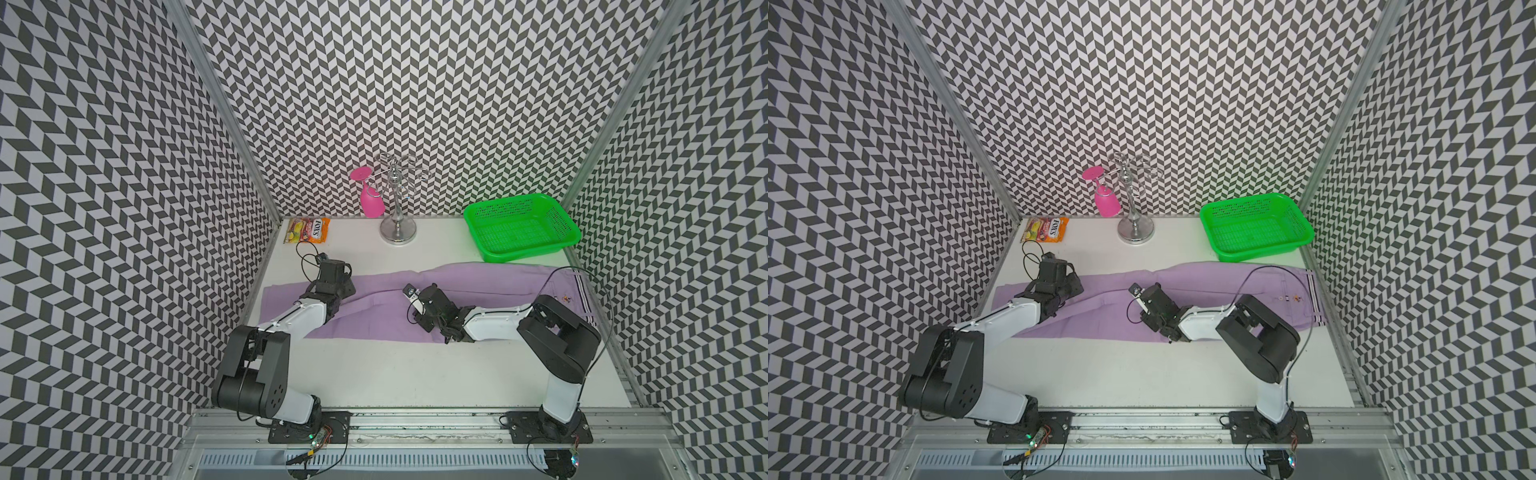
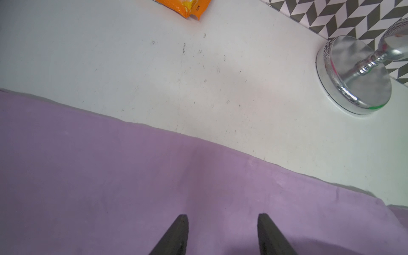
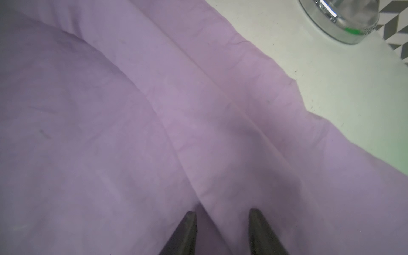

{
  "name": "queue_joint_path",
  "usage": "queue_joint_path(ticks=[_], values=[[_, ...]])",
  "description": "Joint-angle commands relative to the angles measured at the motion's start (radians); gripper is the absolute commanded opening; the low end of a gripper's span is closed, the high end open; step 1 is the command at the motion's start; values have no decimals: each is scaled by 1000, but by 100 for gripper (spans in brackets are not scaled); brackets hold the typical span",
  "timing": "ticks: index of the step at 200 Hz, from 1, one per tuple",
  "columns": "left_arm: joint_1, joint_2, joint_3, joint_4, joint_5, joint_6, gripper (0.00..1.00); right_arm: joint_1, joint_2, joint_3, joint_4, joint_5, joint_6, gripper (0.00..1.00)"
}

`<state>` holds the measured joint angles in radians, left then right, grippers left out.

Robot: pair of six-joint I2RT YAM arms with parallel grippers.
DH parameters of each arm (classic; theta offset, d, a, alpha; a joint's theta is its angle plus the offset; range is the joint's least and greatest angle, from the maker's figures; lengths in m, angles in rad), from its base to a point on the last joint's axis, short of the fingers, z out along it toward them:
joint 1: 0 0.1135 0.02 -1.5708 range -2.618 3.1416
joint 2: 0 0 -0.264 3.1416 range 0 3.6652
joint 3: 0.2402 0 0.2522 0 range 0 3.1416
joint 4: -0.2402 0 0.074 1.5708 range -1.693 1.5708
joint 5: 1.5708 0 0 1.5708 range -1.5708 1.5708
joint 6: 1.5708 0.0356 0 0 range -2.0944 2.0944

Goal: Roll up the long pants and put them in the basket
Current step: Fold the long pant at the center of the board.

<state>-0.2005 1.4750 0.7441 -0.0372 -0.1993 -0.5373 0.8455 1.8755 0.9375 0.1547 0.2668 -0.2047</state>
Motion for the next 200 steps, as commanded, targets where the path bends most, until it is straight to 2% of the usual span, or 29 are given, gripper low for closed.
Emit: queue_joint_path(ticks=[1, 12, 49, 119, 143, 200], values=[[4, -22, -12, 21, 9, -10, 55, 13, 22, 35, 10, 81, -33, 26], [6, -24, -15, 18, 9, -14, 54, 16, 22, 39, 11, 89, -35, 18], [13, -38, -28, 26, 9, -23, 55, 21, 9, 55, -27, 118, -40, 1], [32, -36, -27, 9, 0, -25, 55, 63, -87, 103, -264, -26, 29, 7], [32, -24, -28, 11, 0, -30, 55, 79, -115, 102, -313, -38, 73, 1], [33, -19, -12, -18, -22, -25, 56, 148, -177, 68, -438, -90, 197, 1]])
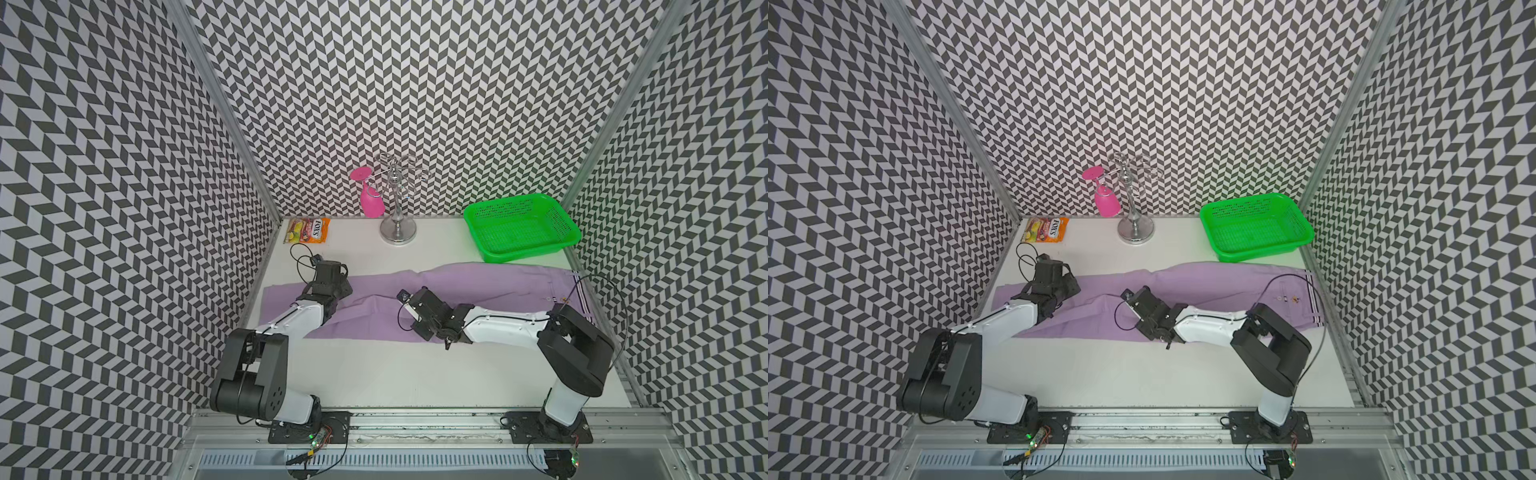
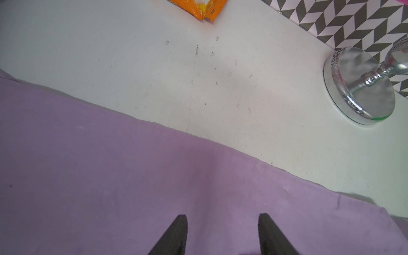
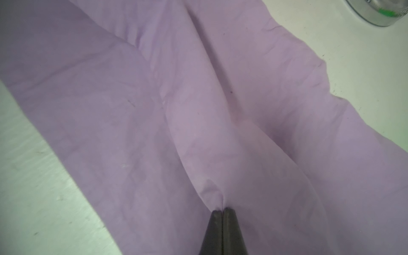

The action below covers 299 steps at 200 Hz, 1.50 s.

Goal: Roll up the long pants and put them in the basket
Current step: Fold the long pant at the center of the board.

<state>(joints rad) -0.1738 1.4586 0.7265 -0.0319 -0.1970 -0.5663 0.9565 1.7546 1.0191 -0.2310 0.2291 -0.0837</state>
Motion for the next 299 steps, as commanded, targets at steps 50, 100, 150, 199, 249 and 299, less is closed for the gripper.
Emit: queue_joint_path(ticks=[50, 100, 150, 199, 249, 299], values=[[14, -2, 6, -31, -46, -8, 60, 45, -136, -45, -118, -105, 143, 4], [61, -54, 3, -59, -81, -61, 64, 37, -12, -100, -25, -174, 207, 5], [78, -80, -32, -105, -64, -79, 82, -28, -78, 7, -70, -202, 189, 9], [198, -101, -40, -166, -106, -136, 98, -100, -88, 35, -70, -279, 174, 13], [302, -83, -97, -182, -18, -252, 100, -153, -66, 25, -64, -304, 145, 15], [376, -73, -169, -104, 44, -216, 93, -151, -69, 89, -118, -314, 140, 16]])
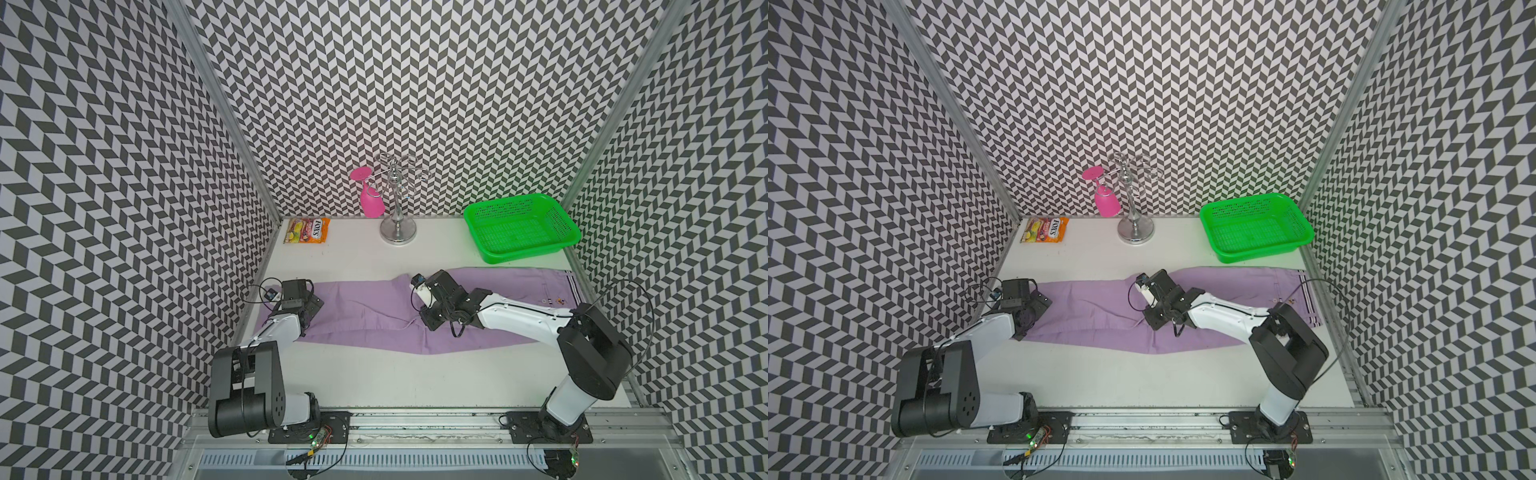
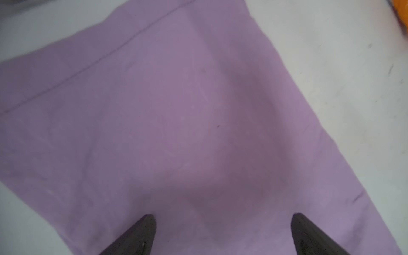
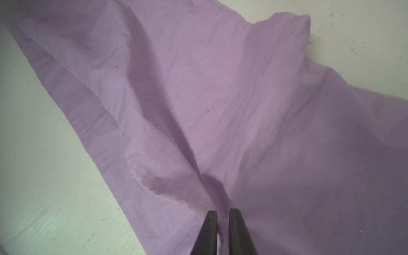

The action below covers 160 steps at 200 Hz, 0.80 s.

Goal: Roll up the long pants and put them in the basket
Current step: Fold the long pant at the center of the board.

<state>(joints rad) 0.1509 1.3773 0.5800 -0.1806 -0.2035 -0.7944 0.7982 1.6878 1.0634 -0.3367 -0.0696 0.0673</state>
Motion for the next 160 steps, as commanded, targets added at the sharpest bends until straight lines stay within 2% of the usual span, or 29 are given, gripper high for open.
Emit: queue_joint_path(ticks=[1, 9, 19, 32, 42, 62, 70, 83, 97, 119, 160], values=[[54, 11, -24, 48, 56, 14, 92, 7, -4, 47, -14, -17, -11, 16], [73, 22, -34, 71, 77, 27, 82, 12, -15, 60, -29, -21, -9, 14], [92, 36, -41, 90, 86, 34, 63, 20, -37, 70, -46, -18, -4, 12], [118, 49, -47, 115, 108, 46, 56, 37, -70, 78, -67, -19, -1, 12], [127, 51, -51, 130, 115, 48, 47, 50, -90, 79, -83, -19, 2, 12], [129, 47, -66, 172, 119, 50, 45, 58, -124, 56, -95, -29, 12, 10], [128, 49, -72, 188, 123, 61, 39, 58, -135, 32, -88, -24, 17, 12], [131, 54, -73, 187, 125, 60, 38, 56, -150, -16, -68, 7, 25, 22], [133, 53, -76, 194, 127, 55, 40, 55, -172, -70, -38, 35, 14, 38], [139, 50, -83, 201, 128, 45, 42, 55, -179, -128, -9, 71, 10, 50], [171, -12, -127, 224, 109, 5, 42, 56, -125, -158, 30, 139, -19, 54]])
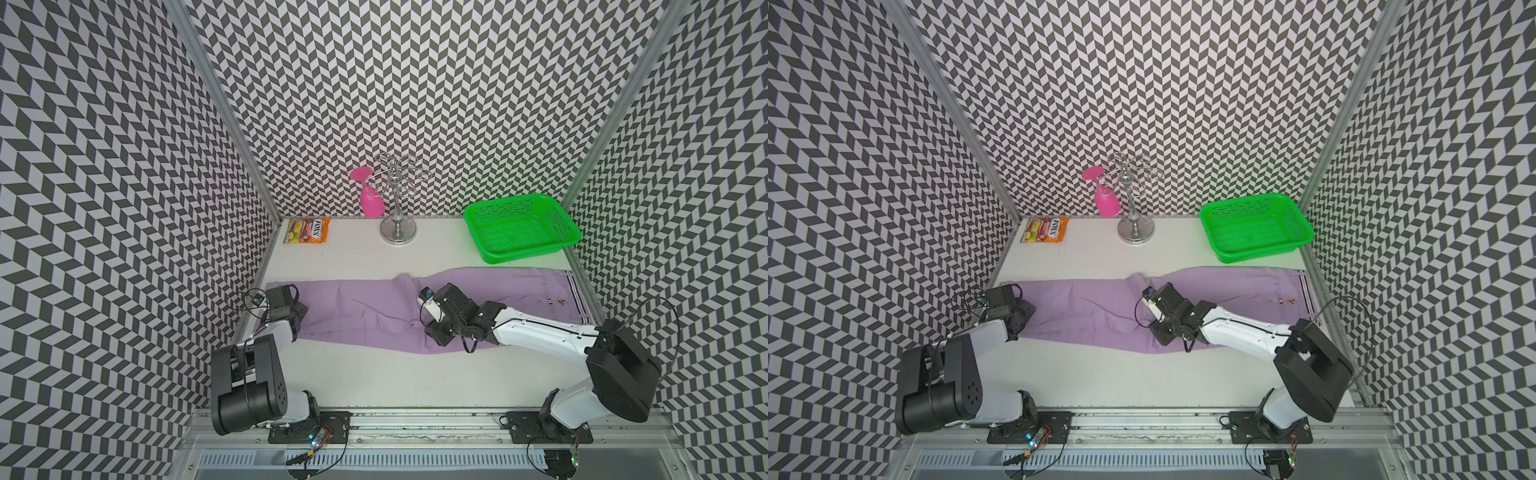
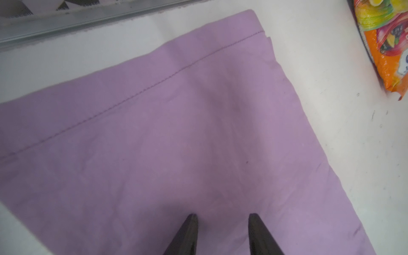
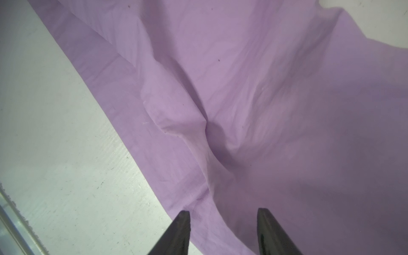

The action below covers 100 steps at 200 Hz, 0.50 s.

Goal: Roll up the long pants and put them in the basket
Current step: Fold the long pant at the center of the board.

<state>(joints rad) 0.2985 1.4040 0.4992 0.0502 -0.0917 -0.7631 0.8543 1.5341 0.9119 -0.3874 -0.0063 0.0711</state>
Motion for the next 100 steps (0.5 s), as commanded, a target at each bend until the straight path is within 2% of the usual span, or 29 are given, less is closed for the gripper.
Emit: queue_joint_path(ticks=[1, 27, 53, 58, 68, 77, 100], values=[[23, -43, -47, -8, -4, -26, 42, -1, 30, -7, 82, 78, -24, 54], [41, -129, -71, -25, -81, -42, 42, 0, 87, 6, 97, 135, -54, 53], [69, -180, -113, -14, -98, -68, 42, -1, 158, 26, 112, 145, -63, 43], [71, -185, -115, -21, -107, -75, 43, 0, 169, 29, 115, 150, -63, 39], [77, -197, -125, -18, -108, -84, 43, -1, 183, 34, 117, 167, -62, 20], [79, -205, -131, -12, -108, -88, 43, 0, 182, 40, 115, 178, -59, 9], [83, -208, -131, -10, -109, -90, 44, 0, 134, 64, 68, 201, -57, 0]])
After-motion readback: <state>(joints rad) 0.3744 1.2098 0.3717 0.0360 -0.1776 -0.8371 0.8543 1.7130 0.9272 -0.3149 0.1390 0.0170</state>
